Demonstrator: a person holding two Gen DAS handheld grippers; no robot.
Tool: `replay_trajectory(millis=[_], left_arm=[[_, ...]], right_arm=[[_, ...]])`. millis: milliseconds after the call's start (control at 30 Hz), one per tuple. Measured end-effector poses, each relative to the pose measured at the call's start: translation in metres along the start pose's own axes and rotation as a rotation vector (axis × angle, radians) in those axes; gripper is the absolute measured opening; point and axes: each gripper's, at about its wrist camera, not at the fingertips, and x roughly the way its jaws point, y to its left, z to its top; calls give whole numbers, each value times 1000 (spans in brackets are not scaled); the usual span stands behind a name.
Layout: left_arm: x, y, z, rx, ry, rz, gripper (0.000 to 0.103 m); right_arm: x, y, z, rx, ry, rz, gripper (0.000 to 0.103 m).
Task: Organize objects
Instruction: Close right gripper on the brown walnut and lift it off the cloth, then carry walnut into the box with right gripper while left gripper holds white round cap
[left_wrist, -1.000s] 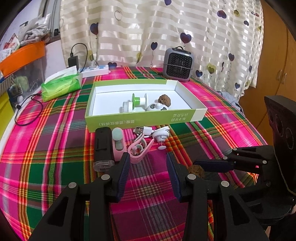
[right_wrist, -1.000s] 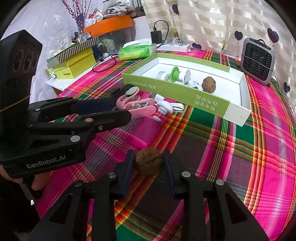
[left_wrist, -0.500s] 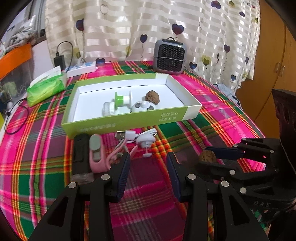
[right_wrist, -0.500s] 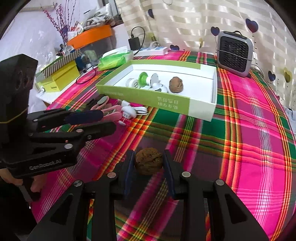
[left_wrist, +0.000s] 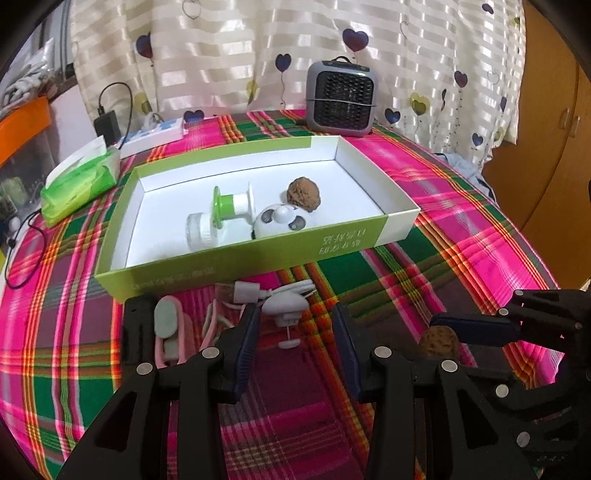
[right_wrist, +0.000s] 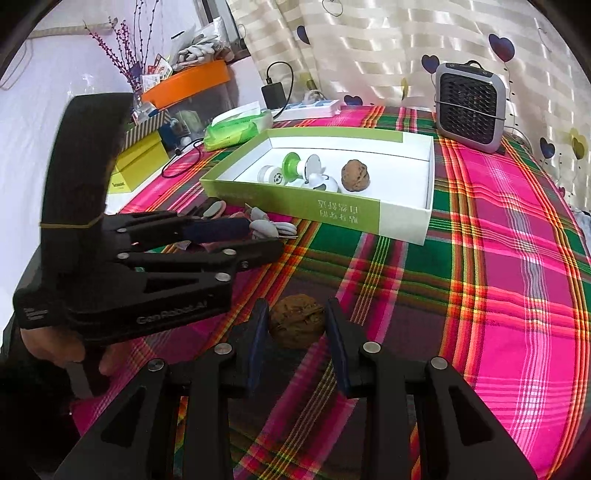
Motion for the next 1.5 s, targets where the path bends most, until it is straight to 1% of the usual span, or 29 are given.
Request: replay_trajectory(millis=[133,200,267,300,533,767,1000,1200,1500], left_arm=[[3,-2,2,10,4,0,38],[4,-2,3,10,9,8,29],[6,-1,2,9,20,10,24],[8,0,2,3,28,8,24],[5,2,1,-14,19,4,24],[-8,4,-5,-31,-20,-5,24],[-22,3,-9,-36,-54,-27,24],[-31,6,-12,-44,-71,-37,24],[-39,7,-16,-54,-91,-24,24]], right_arm=[[0,0,0,2,-2,-4,32],[0,-1,0,4,-1,-8,32],[0,0,0,3,-2,-13,32],[0,0,0,1,-1,-14,32],[-1,-1,0,1,-7,-32,32],[-5,-3,1,15,-25,-66,32],[-11,4,1,-14,-56,-107,32],[-11,8,4,-18,-66,-116,32],[-10,20,13,-51,-78,-120,32]])
